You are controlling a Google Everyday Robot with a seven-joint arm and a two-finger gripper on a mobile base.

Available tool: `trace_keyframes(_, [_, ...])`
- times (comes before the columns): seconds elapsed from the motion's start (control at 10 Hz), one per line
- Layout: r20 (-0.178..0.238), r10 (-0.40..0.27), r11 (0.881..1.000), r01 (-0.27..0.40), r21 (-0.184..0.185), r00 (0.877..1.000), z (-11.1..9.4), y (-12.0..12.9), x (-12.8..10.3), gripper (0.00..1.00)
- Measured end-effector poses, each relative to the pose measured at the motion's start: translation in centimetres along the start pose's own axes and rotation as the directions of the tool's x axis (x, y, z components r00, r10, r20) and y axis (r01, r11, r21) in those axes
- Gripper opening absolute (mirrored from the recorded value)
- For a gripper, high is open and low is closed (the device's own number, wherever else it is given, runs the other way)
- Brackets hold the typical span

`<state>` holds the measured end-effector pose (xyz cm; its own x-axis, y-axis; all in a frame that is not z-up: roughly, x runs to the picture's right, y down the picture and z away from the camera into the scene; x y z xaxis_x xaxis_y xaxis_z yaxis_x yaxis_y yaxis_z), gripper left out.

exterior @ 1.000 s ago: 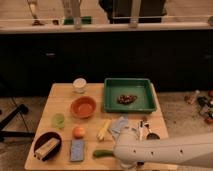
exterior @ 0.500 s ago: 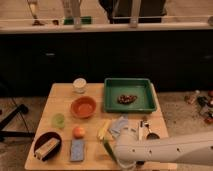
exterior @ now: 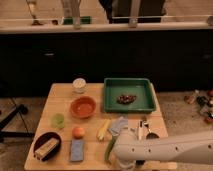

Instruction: Place pepper in paper cup

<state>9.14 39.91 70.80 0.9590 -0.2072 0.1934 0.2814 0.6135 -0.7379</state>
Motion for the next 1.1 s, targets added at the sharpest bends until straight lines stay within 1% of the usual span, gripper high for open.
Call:
trace_keyframes(0.5, [0.002, 0.007, 1.0, -0.007, 0.003, 1.0, -0.4, 0.0, -0.1, 0.8])
trace_keyframes(0.6, [-0.006, 0.071, 0.997, -0.071, 0.012, 0.997, -1.2, 0.2, -0.1, 0.8])
trace_keyframes(0.7, [-0.01, 0.155, 0.988, -0.155, 0.023, 0.988, -2.5, 0.6, -0.1, 0.8])
trace_keyframes(0.8, [-0.013, 0.215, 0.976, -0.214, 0.036, 0.977, -4.1, 0.9, -0.1, 0.8])
trace_keyframes(0.9, [-0.014, 0.26, 0.965, -0.259, 0.048, 0.966, -5.8, 1.2, -0.2, 0.8])
trace_keyframes(1.0, [-0.009, 0.302, 0.952, -0.301, 0.053, 0.953, -7.1, 1.5, -0.3, 0.8])
trace_keyframes(1.1, [-0.006, 0.328, 0.944, -0.327, 0.047, 0.945, -7.6, 1.4, -0.5, 0.8])
